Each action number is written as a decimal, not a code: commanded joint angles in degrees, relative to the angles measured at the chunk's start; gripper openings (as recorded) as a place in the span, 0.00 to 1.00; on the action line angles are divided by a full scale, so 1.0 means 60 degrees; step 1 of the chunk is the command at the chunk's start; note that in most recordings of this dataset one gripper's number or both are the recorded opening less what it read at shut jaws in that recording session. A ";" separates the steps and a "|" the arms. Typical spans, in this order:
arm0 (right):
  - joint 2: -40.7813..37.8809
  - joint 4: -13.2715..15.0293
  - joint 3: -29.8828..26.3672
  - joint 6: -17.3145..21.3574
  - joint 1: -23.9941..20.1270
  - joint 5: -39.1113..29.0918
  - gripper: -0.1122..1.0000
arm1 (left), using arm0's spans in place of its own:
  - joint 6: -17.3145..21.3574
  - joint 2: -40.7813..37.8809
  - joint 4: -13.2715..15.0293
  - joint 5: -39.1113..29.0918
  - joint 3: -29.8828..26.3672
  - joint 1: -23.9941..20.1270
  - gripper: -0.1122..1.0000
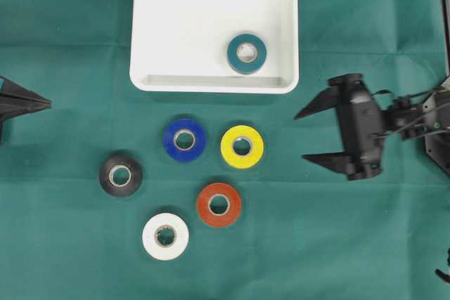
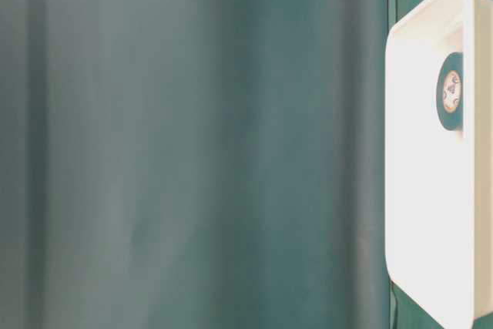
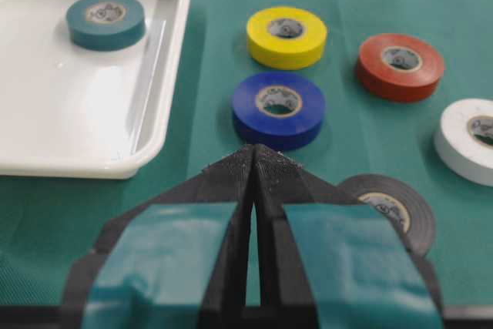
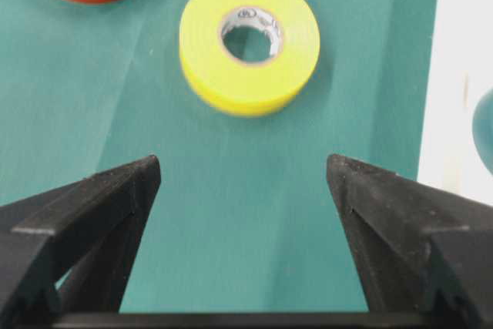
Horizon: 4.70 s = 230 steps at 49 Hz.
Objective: Put the tape into the white case with the right arm.
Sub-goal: 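Move the right gripper over the yellow tape roll, then grip the yellow roll through its hole and lift it, then carry the yellow roll into the tray's upper right and release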
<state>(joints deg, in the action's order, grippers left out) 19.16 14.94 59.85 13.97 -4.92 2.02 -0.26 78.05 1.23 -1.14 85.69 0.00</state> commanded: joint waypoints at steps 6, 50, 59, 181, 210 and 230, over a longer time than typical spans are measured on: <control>-0.1113 0.0015 -0.1128 0.0000 -0.0029 0.0088 0.65 | 0.0000 -0.0073 0.0015 0.0044 -0.0088 -0.0015 0.10; -0.3647 0.0015 -0.3545 0.0088 -0.0352 -0.0674 0.65 | 0.0015 -0.0044 0.0015 0.0044 -0.0029 -0.0029 0.10; -0.3809 0.0015 -0.3677 0.0103 -0.0762 -0.1772 0.65 | 0.0015 -0.0044 0.0000 0.0044 0.0000 -0.0029 0.10; -0.3442 0.0015 -0.4907 0.0249 0.0015 -0.4131 0.12 | 0.0015 -0.0044 0.0000 0.0044 0.0029 -0.0059 0.10; -0.3354 0.0103 -0.5361 0.0220 0.3340 -0.4043 0.12 | -0.0015 -0.0044 0.0015 0.0044 0.0059 -0.0059 0.10; -0.3809 0.0103 -0.5347 0.0205 0.4702 -0.3604 0.12 | -0.0015 -0.0044 0.0015 0.0044 0.0073 -0.0073 0.10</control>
<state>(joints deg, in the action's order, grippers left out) -4.22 15.38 29.18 15.21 22.41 -20.65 -0.26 78.22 1.23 -1.14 86.75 -0.26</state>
